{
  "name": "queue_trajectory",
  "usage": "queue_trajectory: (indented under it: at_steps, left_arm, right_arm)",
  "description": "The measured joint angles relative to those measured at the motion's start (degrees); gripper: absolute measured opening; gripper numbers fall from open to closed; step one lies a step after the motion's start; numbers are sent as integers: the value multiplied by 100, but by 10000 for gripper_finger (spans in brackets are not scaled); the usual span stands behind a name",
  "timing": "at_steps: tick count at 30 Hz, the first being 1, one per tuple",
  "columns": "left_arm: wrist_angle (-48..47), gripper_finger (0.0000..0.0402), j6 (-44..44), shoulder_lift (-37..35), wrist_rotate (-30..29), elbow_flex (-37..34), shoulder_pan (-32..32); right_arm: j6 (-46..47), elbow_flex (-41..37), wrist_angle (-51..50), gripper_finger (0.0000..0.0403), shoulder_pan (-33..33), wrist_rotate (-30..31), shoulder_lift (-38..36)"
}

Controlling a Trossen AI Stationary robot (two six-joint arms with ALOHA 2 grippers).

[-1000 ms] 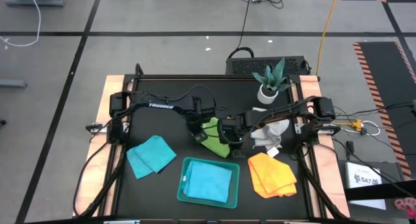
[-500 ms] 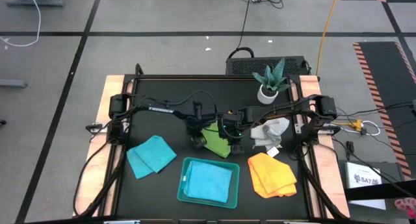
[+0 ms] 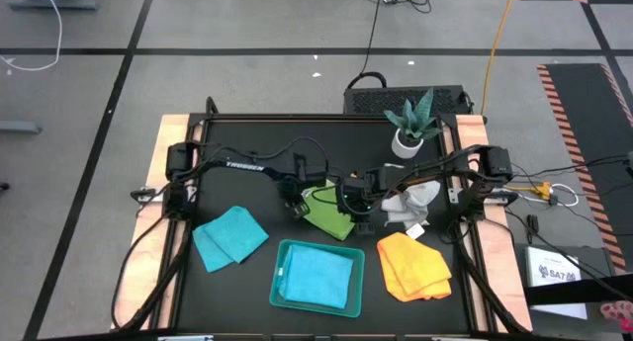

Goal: Fold microfiber towels
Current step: Put the folded green microfiber cloth into the green transparent bin

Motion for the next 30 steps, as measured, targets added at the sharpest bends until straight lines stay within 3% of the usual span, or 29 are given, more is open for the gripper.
queue_trajectory:
  at_steps: [9, 19, 30]
  left_arm:
    - [-682, 152, -9, -179, -343, 0, 210]
    - [-809, 152, -319, -186, -566, 0, 269]
    - [408, 152, -300, -194, -504, 0, 837]
  right_arm:
    - [-110, -322, 251, 57, -360, 83, 0]
    - [-1121, -327, 666, 39, -1233, 461, 0]
    - [-1241, 185, 224, 38, -2117, 416, -193]
